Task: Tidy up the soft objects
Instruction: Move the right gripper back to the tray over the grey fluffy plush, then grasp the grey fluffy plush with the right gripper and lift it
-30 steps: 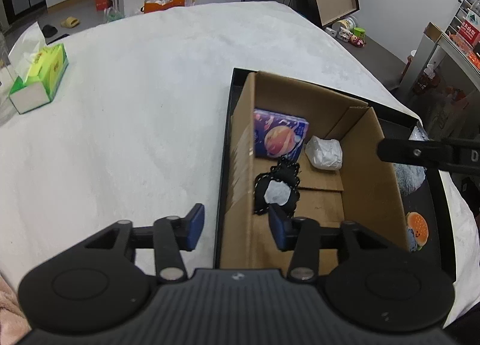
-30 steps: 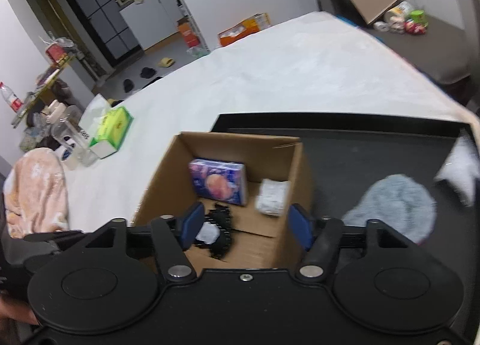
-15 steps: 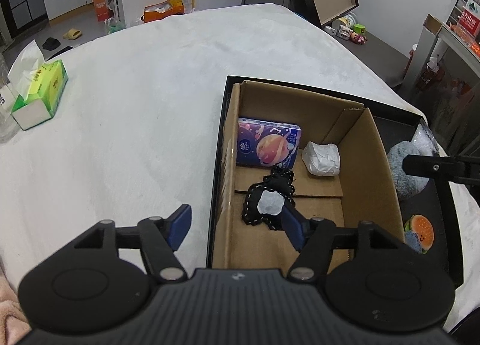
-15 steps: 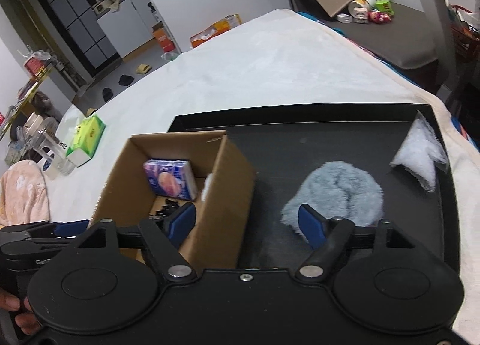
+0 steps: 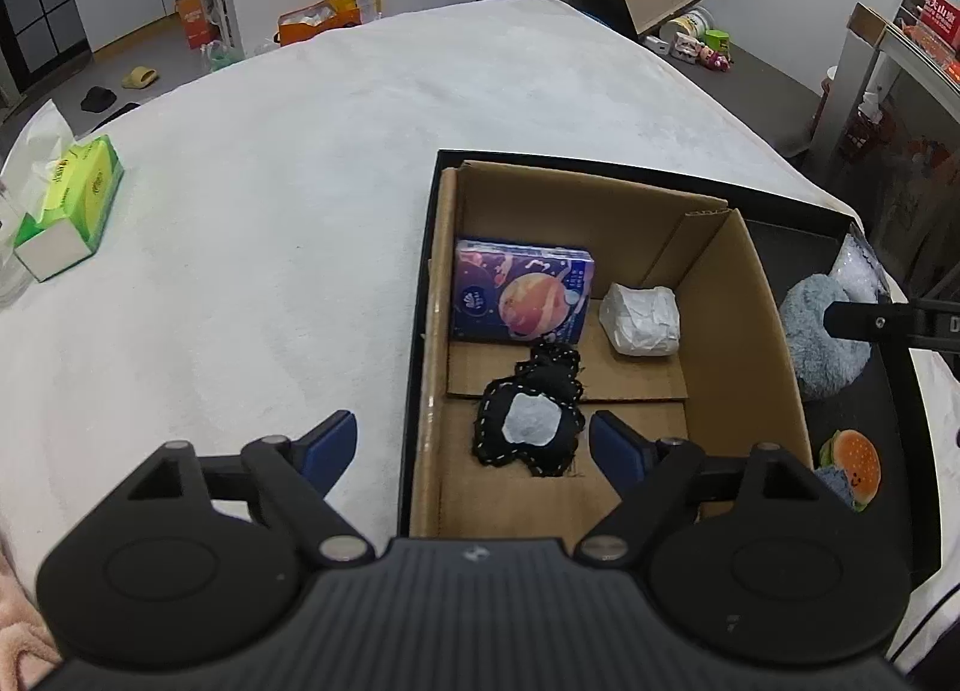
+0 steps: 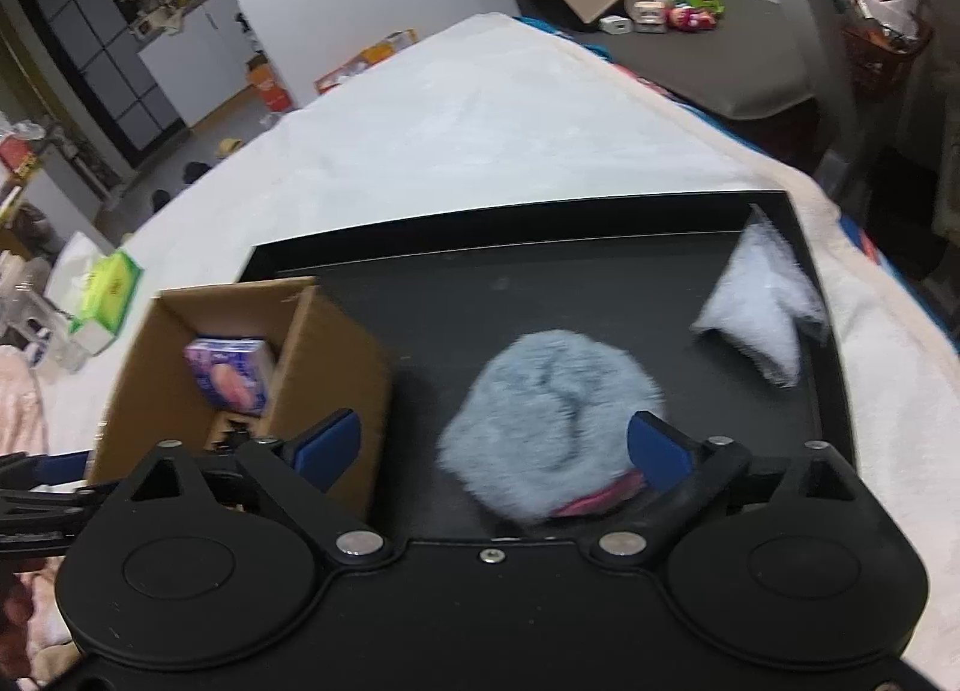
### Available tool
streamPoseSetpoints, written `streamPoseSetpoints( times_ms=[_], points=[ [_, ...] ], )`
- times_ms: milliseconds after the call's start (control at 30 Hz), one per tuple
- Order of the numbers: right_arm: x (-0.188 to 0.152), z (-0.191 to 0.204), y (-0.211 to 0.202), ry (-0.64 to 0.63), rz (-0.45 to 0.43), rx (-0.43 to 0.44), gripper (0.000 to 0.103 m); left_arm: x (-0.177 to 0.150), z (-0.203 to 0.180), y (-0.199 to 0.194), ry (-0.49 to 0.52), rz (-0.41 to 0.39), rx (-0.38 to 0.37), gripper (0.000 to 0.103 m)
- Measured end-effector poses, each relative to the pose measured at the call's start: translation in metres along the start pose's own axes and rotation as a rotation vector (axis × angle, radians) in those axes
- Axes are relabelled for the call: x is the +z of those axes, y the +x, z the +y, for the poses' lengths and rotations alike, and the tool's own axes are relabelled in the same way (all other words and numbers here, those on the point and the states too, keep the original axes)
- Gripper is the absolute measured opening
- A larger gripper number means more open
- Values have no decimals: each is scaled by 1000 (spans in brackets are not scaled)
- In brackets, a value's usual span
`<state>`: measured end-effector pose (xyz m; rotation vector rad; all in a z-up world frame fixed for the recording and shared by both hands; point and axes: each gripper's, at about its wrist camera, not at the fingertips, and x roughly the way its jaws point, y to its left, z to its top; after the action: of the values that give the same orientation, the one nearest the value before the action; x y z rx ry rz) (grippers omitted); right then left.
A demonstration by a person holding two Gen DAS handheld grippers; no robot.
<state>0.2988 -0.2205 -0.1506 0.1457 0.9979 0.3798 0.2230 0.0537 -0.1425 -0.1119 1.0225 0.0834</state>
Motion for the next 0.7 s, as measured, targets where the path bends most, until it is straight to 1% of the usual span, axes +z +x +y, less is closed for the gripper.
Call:
streamPoseSetpoints(
  times_ms=[100,233,300,367,500,600,667,700],
  points=[
    [0,-7,6,10,8,-11,103,1,-3,1,8,1,3,88],
    [0,-15,19,24,34,-14,103,1,-4,1,11,-7,4,92],
    [-1,-17,26,31,53,-12,103,1,-8,2,37,-8,17,92],
    [-3,-19,31,28,68,-7,103,0,-11,3,54,-8,12,92],
    [-8,-20,40,26,90,-12,103,1,-12,6,54,5,7,92],
    [-9,-22,43,19,94,-15,103,2,-11,8,46,12,6,92],
    [-9,-22,43,8,82,-17,103,2,-10,9,45,15,12,96],
    [-9,-21,43,4,73,-18,99,2,-10,10,45,19,13,97]
  ],
)
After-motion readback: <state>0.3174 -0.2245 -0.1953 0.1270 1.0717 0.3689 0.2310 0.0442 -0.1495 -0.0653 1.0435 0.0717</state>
